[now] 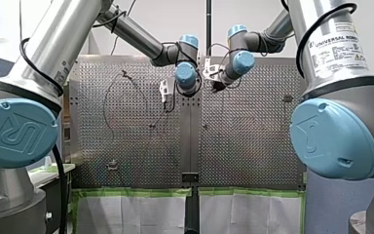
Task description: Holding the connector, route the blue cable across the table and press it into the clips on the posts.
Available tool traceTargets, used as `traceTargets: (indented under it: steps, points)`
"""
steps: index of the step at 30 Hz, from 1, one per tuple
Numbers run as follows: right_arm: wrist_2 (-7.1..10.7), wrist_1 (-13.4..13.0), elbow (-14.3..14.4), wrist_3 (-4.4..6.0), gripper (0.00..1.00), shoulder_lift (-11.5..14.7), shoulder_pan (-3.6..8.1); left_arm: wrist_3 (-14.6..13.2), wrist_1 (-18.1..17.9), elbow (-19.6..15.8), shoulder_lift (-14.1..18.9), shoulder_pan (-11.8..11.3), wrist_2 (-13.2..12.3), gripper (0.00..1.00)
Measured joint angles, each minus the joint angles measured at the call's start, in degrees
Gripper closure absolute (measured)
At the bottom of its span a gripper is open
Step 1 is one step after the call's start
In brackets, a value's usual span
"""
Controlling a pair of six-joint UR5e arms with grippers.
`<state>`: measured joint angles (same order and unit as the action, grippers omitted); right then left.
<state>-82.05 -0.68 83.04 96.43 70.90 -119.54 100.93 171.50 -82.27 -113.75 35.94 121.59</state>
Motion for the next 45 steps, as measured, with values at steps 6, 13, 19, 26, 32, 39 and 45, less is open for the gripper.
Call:
traceTargets:
  steps: [6,13,19,26,32,39,45]
  points:
    - [-0.23,-1.6,3.0,-1.30,1.00,0.0,0.14,0.0,-3.0,-3.0,0.0,0.1,-1.6,1.00]
    - [0.28,-5.1,6.6,-1.50,1.00,-0.1,0.93,-0.7,-6.0,-6.0,-1.2,0.3,-3.8,1.00]
    - [2.74,-8.0,9.5,-1.54,1.00,-0.4,1.51,-0.8,-9.3,-9.3,-4.3,0.6,-6.3,1.00]
    - [4.72,-11.6,12.7,-2.18,1.00,-1.4,1.79,-0.3,-13.2,-11.3,-6.4,0.6,-7.0,1.00]
    - [5.25,-14.8,15.1,-2.63,1.00,-4.5,2.31,-0.1,-16.4,-11.4,-7.3,0.2,-7.3,1.00]
    - [5.82,-17.9,16.3,-0.68,1.00,-5.9,3.65,0.0,-19.5,-10.9,-9.9,0.0,-8.7,1.00]
    - [7.16,-20.5,16.4,1.03,1.00,-6.0,5.07,0.2,-21.1,-10.9,-10.6,-0.2,-9.2,1.00]
